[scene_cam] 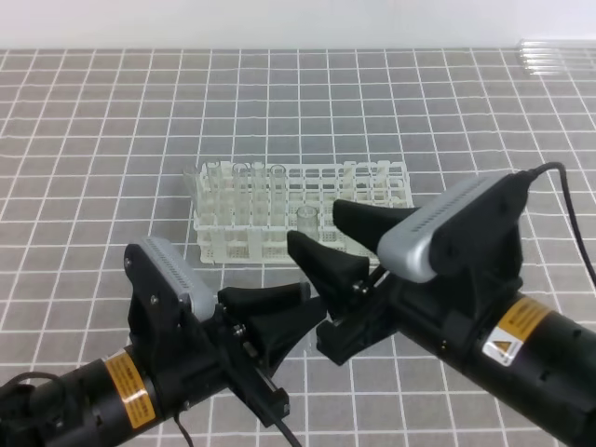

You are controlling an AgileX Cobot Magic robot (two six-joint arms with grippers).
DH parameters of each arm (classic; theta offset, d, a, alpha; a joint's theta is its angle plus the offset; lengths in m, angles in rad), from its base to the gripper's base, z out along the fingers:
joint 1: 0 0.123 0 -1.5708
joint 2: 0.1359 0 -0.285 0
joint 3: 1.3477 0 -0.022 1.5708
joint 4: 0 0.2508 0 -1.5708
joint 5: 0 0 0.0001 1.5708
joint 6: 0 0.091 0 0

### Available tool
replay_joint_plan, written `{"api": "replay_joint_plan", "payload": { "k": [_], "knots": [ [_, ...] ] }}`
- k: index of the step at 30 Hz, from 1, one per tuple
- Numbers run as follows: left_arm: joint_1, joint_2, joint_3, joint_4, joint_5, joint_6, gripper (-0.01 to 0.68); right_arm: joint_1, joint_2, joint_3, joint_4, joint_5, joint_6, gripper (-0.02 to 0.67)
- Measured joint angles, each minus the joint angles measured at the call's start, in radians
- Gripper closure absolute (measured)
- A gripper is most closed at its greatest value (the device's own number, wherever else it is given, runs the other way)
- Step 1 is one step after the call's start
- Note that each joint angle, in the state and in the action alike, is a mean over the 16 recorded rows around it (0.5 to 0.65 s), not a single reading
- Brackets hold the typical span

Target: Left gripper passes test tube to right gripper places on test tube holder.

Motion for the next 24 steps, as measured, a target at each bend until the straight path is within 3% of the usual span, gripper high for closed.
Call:
{"api": "replay_joint_plan", "payload": {
  "k": [24],
  "knots": [
    [0.0,0.0,0.0,0.014,-0.021,-0.001,0.634,0.0,0.137,-0.054,0.005,-0.089,0.027,0.276]
  ]
}}
